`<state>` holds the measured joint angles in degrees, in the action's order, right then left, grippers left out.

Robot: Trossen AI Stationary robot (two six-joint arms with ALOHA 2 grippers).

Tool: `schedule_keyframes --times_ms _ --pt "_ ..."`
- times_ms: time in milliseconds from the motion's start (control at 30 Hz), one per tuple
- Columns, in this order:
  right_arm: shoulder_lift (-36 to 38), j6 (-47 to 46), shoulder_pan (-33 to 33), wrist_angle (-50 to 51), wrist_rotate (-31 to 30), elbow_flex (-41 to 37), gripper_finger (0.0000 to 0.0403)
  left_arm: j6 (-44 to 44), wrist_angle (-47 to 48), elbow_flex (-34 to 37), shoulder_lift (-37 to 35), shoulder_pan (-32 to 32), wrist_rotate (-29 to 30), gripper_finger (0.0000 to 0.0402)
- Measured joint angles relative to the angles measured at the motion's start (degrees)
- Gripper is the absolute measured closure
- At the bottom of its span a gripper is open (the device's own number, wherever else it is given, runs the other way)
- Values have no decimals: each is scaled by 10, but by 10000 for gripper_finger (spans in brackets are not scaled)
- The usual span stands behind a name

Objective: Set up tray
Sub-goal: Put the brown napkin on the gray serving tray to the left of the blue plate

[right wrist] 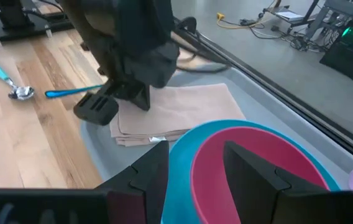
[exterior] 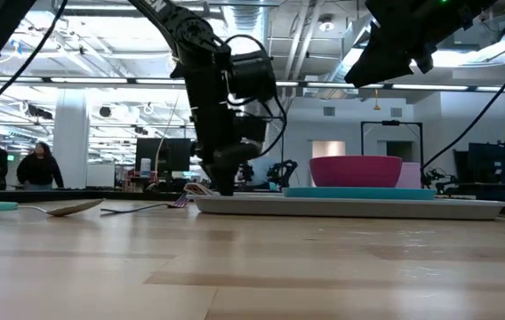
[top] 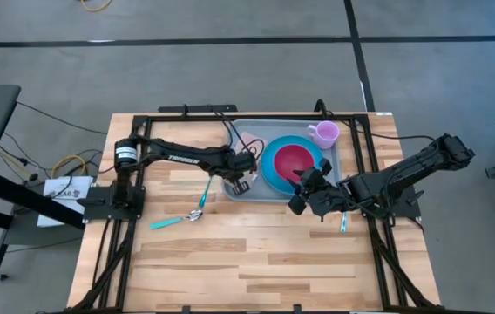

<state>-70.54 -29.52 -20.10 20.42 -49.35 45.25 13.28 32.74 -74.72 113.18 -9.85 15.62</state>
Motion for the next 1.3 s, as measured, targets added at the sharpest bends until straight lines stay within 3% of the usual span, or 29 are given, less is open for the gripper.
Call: schedule_keyframes --times_ms 600,1167,1300 --pt "0 0 0 -3 0 0 255 6 -41 -12 19 49 -57 401" --pt "0 0 0 -5 1 0 255 20 -115 -16 51 -11 -28 401" --pt "0 0 0 -8 4 0 255 38 -129 -15 57 -26 23 401"
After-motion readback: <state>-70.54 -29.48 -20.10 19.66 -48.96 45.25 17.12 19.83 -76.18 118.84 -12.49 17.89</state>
